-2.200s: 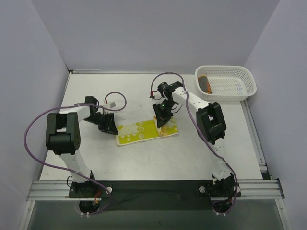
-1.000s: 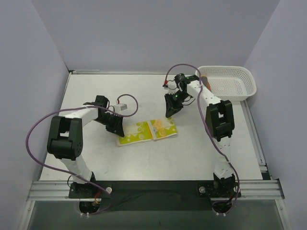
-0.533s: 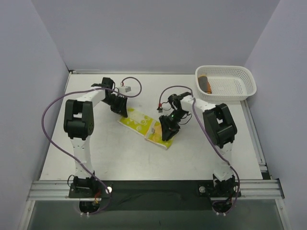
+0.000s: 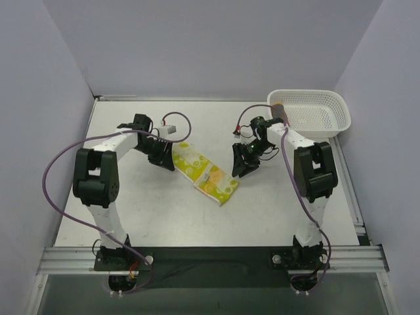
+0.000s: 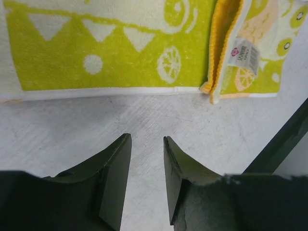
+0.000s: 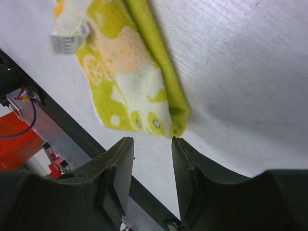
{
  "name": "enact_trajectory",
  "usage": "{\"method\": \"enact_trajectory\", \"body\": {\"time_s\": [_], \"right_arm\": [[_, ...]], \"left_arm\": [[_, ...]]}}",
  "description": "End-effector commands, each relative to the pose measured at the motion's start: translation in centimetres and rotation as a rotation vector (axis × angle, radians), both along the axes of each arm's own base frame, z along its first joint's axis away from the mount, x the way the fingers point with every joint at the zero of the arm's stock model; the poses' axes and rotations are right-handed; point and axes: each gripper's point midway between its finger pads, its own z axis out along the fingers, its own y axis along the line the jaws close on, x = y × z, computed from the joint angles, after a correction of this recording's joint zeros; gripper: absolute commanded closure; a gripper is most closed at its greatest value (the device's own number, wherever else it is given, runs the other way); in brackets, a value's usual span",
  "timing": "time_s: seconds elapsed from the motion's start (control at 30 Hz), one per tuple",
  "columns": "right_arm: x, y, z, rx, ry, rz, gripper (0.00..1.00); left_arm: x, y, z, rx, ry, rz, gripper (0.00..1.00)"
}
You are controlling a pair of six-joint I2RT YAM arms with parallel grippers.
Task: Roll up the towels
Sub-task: Fold the towel
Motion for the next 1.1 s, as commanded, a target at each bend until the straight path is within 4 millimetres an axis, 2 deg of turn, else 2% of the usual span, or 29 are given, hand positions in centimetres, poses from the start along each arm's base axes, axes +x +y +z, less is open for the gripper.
{"method": "enact_trajectory", "body": {"time_s": [0.0, 0.13, 0.17, 0.2, 0.23, 0.27, 0.33, 0.37, 0.4, 0.43, 0.5, 0.53, 0.57, 0.6, 0.67, 0.7, 0.73, 0.77, 0.8, 0.83, 0.87, 0.9, 0.93, 0.97, 1.0, 1.03, 1.07], "right_arm": [[-1.6, -0.3, -2.5, -0.05, 0.067, 0.03, 0.63], [-2.7, 0.0, -3.8, -0.049, 0.122, 0.032, 0.71], [-3.3, 0.2, -4.2, -0.049, 0.136, 0.04, 0.76], [-3.8, 0.3, -4.4, -0.048, 0.151, 0.043, 0.78], [-4.6, 0.7, -4.7, -0.041, 0.172, 0.054, 0.86], [-4.6, 0.9, -4.7, -0.027, 0.176, 0.053, 0.89], [-6.0, 1.7, -5.0, -0.017, 0.208, 0.073, 0.92], [-6.6, 2.4, -4.8, 0.009, 0.231, 0.077, 0.93], [-7.7, 3.1, -4.7, 0.022, 0.246, 0.104, 0.93], [-8.5, 3.8, -4.2, 0.046, 0.254, 0.124, 0.93], [-10.4, 5.5, -3.1, 0.094, 0.266, 0.182, 0.91], [-11.2, 5.7, -2.8, 0.111, 0.276, 0.194, 0.88], [-11.5, 6.4, -1.4, 0.163, 0.269, 0.206, 0.81], [-11.6, 6.4, -1.0, 0.178, 0.267, 0.206, 0.79], [-11.2, 6.1, 0.2, 0.198, 0.237, 0.192, 0.76], [-10.8, 5.8, 0.5, 0.201, 0.22, 0.179, 0.76], [-9.8, 5.0, 1.4, 0.213, 0.185, 0.145, 0.76], [-9.1, 4.5, 1.7, 0.214, 0.161, 0.129, 0.76], [-8.4, 4.1, 2.0, 0.203, 0.13, 0.113, 0.76], [-6.8, 3.7, 3.0, 0.207, 0.096, 0.06, 0.75], [-6.0, 3.6, 3.4, 0.206, 0.073, 0.042, 0.74], [-5.1, 3.5, 3.7, 0.186, 0.035, 0.031, 0.73], [-4.3, 3.7, 4.0, 0.183, 0.013, 0.012, 0.71], [-3.3, 4.2, 4.5, 0.183, -0.021, 0.002, 0.68], [-2.7, 4.5, 4.6, 0.176, -0.033, -0.011, 0.64], [-1.8, 4.6, 3.9, 0.136, -0.051, -0.028, 0.61], [-1.0, 5.3, 4.4, 0.134, -0.077, -0.025, 0.61]], "left_arm": [[0.6, -1.0, -2.2, -0.04, 0.04, 0.027, 0.56], [1.8, -1.5, -3.3, -0.06, 0.066, 0.039, 0.57], [2.1, -1.6, -3.5, -0.059, 0.067, 0.04, 0.57], [3.1, -1.8, -3.7, -0.063, 0.061, 0.045, 0.57], [3.6, -1.9, -3.8, -0.063, 0.056, 0.047, 0.57], [4.2, -2.0, -3.9, -0.063, 0.048, 0.046, 0.57], [6.4, -2.3, -4.1, -0.067, 0.022, 0.045, 0.58], [7.1, -2.4, -4.2, -0.064, 0.011, 0.043, 0.59], [7.4, -2.5, -5.2, -0.058, 0.03, 0.043, 0.59], [9.1, -2.8, -4.3, -0.066, -0.011, 0.039, 0.59], [9.8, -3.1, -4.7, -0.07, -0.001, 0.029, 0.6], [10.7, -3.4, -3.8, -0.082, -0.025, 0.024, 0.59], [10.8, -3.7, -3.3, -0.105, -0.033, 0.013, 0.58], [10.9, -3.8, -2.0, -0.123, -0.057, -0.002, 0.57], [10.0, -4.0, -0.3, -0.165, -0.078, -0.029, 0.52], [9.8, -3.9, 2.3, -0.176, -0.154, -0.062, 0.51], [8.4, -3.6, 2.3, -0.178, -0.152, -0.077, 0.49], [8.1, -3.3, 5.5, -0.189, -0.258, -0.111, 0.48], [7.2, -3.0, 6.2, -0.19, -0.285, -0.125, 0.47], [6.4, -2.8, 7.1, -0.192, -0.321, -0.14, 0.45], [4.8, -2.2, 6.3, -0.182, -0.335, -0.163, 0.45], [3.8, -1.9, 8.8, -0.171, -0.425, -0.185, 0.44], [3.0, -1.7, 9.1, -0.156, -0.465, -0.202, 0.43], [1.2, -1.5, 9.2, -0.134, -0.521, -0.237, 0.4], [0.4, -1.3, 9.1, -0.11, -0.551, -0.258, 0.39], [-0.4, -1.0, 8.6, -0.08, -0.567, -0.276, 0.38], [-0.9, -0.9, 8.4, -0.05, -0.602, -0.309, 0.37]]}}
